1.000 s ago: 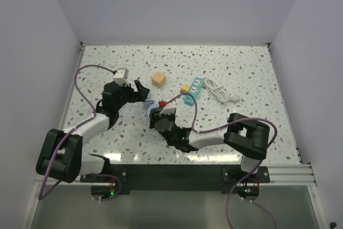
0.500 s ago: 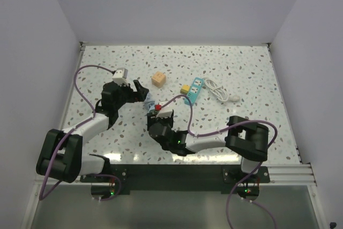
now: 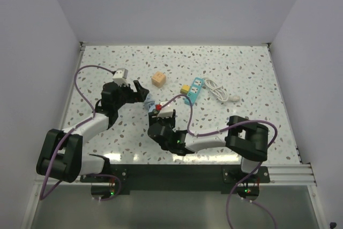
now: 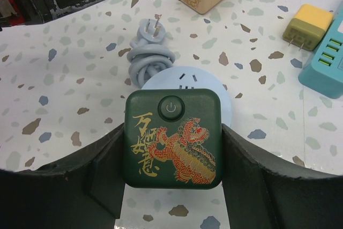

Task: Insert the plug

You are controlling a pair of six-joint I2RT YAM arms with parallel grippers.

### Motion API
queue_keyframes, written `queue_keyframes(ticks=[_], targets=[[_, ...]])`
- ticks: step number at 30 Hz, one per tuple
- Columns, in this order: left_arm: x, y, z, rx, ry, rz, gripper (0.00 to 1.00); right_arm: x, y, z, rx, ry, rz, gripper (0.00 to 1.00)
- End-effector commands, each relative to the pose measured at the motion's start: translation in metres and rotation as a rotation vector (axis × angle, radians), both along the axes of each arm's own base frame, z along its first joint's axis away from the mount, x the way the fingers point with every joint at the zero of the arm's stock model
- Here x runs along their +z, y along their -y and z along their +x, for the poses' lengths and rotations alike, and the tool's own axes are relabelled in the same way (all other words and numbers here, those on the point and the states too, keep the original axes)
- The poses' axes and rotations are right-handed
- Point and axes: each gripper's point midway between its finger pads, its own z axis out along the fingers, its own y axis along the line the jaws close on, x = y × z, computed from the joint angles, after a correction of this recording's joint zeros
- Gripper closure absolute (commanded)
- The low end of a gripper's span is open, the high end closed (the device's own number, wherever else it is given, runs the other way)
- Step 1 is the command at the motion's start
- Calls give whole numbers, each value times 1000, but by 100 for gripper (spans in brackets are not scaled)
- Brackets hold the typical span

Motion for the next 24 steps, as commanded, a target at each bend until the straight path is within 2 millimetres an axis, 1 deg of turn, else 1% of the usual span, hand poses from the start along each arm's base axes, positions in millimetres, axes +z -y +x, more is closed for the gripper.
queue_keyframes(ticks=[1,5,12,15,18,24], targets=[[6,-1,4,4,10,-17,0,21,-7,7,-58,29,84,100],[6,-1,4,6,10,-18,0,13,-9,7,-69,1,79,100],[7,-1,4,3,11,-20,0,10,-12,6,-67,-6,88,100],[7,-1,4,4,11,-20,0,6,-6,6,-88,-9,72,100],[7,-2,4,6,11,-19,0,6,-4,5,-90,-11,78,100],[7,-2,3,7,8,-18,0,0,-7,5,-89,-16,78,100]])
